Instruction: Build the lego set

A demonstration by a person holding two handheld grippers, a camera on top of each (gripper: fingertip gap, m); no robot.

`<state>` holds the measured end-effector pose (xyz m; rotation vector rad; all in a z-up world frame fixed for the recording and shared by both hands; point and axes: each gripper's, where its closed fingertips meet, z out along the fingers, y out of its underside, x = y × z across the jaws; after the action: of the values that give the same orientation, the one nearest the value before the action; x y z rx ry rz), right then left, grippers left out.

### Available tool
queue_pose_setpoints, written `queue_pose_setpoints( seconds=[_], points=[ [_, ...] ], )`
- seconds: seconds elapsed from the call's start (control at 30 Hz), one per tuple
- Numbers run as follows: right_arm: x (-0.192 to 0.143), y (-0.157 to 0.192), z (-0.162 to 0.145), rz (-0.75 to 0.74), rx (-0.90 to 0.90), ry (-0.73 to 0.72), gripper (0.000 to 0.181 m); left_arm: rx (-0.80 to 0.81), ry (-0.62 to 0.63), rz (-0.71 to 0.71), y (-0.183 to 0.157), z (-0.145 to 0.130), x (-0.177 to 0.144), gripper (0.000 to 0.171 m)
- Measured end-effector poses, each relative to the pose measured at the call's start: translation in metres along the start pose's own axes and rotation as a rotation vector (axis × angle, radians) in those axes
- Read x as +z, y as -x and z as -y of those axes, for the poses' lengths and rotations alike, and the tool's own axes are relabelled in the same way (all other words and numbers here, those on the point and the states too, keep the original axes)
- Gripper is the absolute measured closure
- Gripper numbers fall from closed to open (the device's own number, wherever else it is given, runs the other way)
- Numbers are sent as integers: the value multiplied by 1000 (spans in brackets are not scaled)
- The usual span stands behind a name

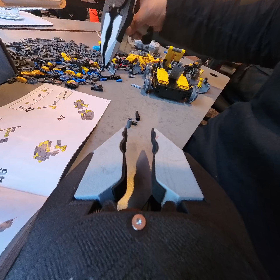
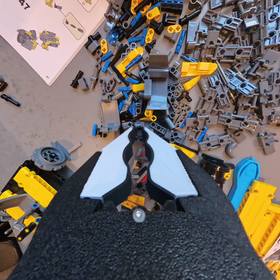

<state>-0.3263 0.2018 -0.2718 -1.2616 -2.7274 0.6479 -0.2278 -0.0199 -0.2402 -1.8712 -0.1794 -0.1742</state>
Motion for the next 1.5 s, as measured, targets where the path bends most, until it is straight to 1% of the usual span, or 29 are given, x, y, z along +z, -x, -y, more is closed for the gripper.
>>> queue_pose_setpoints(
  seconds=[0.2, 0.23, 0.3, 0.43, 0.57, 0.73, 0.83, 0.9, 0.97, 1.2, 1.5],
  points=[
    [-3, -2, 0, -6, 9, -15, 174, -3, -4, -4, 0, 0, -1, 141],
    [-4, -3, 0, -12, 15, -14, 172, -4, -4, -4, 0, 1, -1, 141],
    [-5, -5, 0, -11, 29, -13, 162, -6, -5, -5, 0, 1, -1, 141],
    [-11, 4, 17, 44, 50, -91, 161, -8, -5, -6, 0, 1, -1, 141],
    [-11, 12, 33, 67, 33, -116, 161, -8, -4, -4, 0, 1, 0, 141],
    [3, 29, 41, 94, -44, -61, 161, -6, -1, -2, 0, 0, 0, 141],
    [13, 33, 37, 78, -89, -1, 162, -1, 0, 0, 0, 0, 0, 141],
    [18, 32, 30, 60, -99, 45, 162, -1, 0, -1, 0, 0, 0, 141],
    [18, 26, 28, 40, -74, 60, 164, -2, -2, -3, 0, 0, 0, 141],
    [-2, 11, 37, 6, -8, -28, 164, -5, -3, -5, 0, 0, 0, 141],
    [-12, -6, 57, -50, 63, -112, 162, -7, -1, -4, 0, 0, 0, 142]
  ],
)
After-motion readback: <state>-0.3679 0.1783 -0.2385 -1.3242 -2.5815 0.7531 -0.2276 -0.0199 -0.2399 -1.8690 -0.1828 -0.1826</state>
